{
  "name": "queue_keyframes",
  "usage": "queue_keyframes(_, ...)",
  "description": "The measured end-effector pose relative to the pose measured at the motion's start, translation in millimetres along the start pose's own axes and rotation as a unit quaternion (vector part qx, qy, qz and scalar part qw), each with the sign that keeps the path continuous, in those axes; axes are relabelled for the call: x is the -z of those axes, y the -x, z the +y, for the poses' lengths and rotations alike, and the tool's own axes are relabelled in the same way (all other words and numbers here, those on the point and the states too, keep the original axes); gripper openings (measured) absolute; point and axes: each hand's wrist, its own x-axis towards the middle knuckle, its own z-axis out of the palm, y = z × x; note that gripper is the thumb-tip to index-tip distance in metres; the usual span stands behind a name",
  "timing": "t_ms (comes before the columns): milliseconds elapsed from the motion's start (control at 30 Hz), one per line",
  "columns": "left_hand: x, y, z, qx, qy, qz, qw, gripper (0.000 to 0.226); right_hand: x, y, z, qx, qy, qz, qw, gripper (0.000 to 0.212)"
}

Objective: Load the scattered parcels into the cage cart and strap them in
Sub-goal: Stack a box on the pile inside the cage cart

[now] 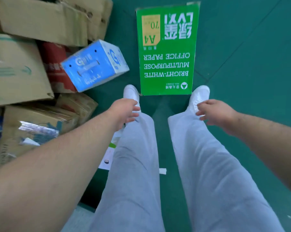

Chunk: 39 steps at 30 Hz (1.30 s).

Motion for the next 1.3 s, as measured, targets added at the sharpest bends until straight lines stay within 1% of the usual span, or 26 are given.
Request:
queue_keyframes(100, -20.3, -62.6, -2.9, 0.019, -0.012, 0.001, 1.0, 0.032, 2.6, -67.4, 13.9, -0.02, 0.0, 0.008, 1.0, 0.022)
queue_keyframes(233, -41.5, -145.3, -8.9, 0.034, -0.013, 0.016, 0.999, 0.04, -2.6, -156.5, 38.1, -0.055, -0.004, 0.023, 0.998, 0.016)
queue_keyframes(267, -45.7, -165.4, -10.3, 0.037, -0.014, 0.019, 0.999, 0.042, -6.1, -175.0, 42.8, -0.06, 0.002, 0.03, 0.998, 0.02)
queue_keyframes(333, -51.2, -203.8, -13.8, 0.04, -0.021, 0.025, 0.999, 0.048, -13.0, -208.6, 50.9, -0.078, 0.014, 0.047, 0.996, 0.044)
queue_keyframes(367, -53.1, -222.8, -15.8, 0.04, -0.021, 0.027, 0.999, 0.051, -17.5, -223.6, 52.8, -0.086, 0.012, 0.049, 0.995, 0.052)
queue_keyframes(500, -57.2, -285.3, -20.8, 0.062, -0.018, 0.015, 0.998, 0.063, -34.1, -282.6, 57.3, -0.104, -0.013, 0.046, 0.993, 0.063)
queue_keyframes(600, -56.6, -315.3, -18.6, 0.056, -0.053, 0.007, 0.997, 0.075, -45.1, -312.1, 52.6, -0.091, -0.02, 0.044, 0.995, 0.059)
queue_keyframes(700, -55.4, -325.1, -16.3, 0.043, -0.06, -0.01, 0.997, 0.074, -48.2, -322.8, 47.6, -0.1, -0.061, 0.05, 0.992, 0.039)
queue_keyframes(733, -55.7, -320.9, -14.8, 0.041, -0.053, -0.006, 0.998, 0.072, -46.2, -319.8, 45.9, -0.102, -0.078, 0.06, 0.99, 0.037)
queue_keyframes(800, -55.9, -305.5, -15.0, 0.038, -0.029, 0.013, 0.999, 0.071, -37.5, -307.4, 45.3, -0.103, -0.098, 0.078, 0.987, 0.043)
queue_keyframes(867, -56.5, -281.0, -18.1, 0.031, -0.032, 0.021, 0.999, 0.072, -26.4, -288.6, 45.6, -0.086, -0.072, 0.095, 0.989, 0.05)
queue_keyframes(933, -52.5, -246.5, -24.7, 0.003, -0.026, 0.009, 1.0, 0.067, -16.6, -256.7, 45.9, -0.063, -0.075, 0.1, 0.99, 0.05)
queue_keyframes(1067, -36.3, -159.3, -34.3, -0.038, 0.069, 0.01, 0.997, 0.064, -0.9, -163.6, 40.6, -0.049, -0.132, 0.097, 0.985, 0.034)
queue_keyframes(1167, -23.1, -67.4, -20.2, -0.072, 0.141, 0.005, 0.987, 0.053, 17.6, -72.9, 17.5, -0.021, -0.182, 0.093, 0.979, 0.023)
queue_keyframes(1233, -13.2, -14.2, -9.9, -0.091, 0.151, 0.013, 0.984, 0.042, 28.6, -14.8, 1.9, 0.002, -0.208, 0.084, 0.975, 0.015)
queue_keyframes(1300, 2.8, 42.4, 1.6, -0.111, 0.146, 0.03, 0.983, 0.035, 42.2, 52.1, -11.1, 0.026, -0.229, 0.076, 0.97, 0.012)
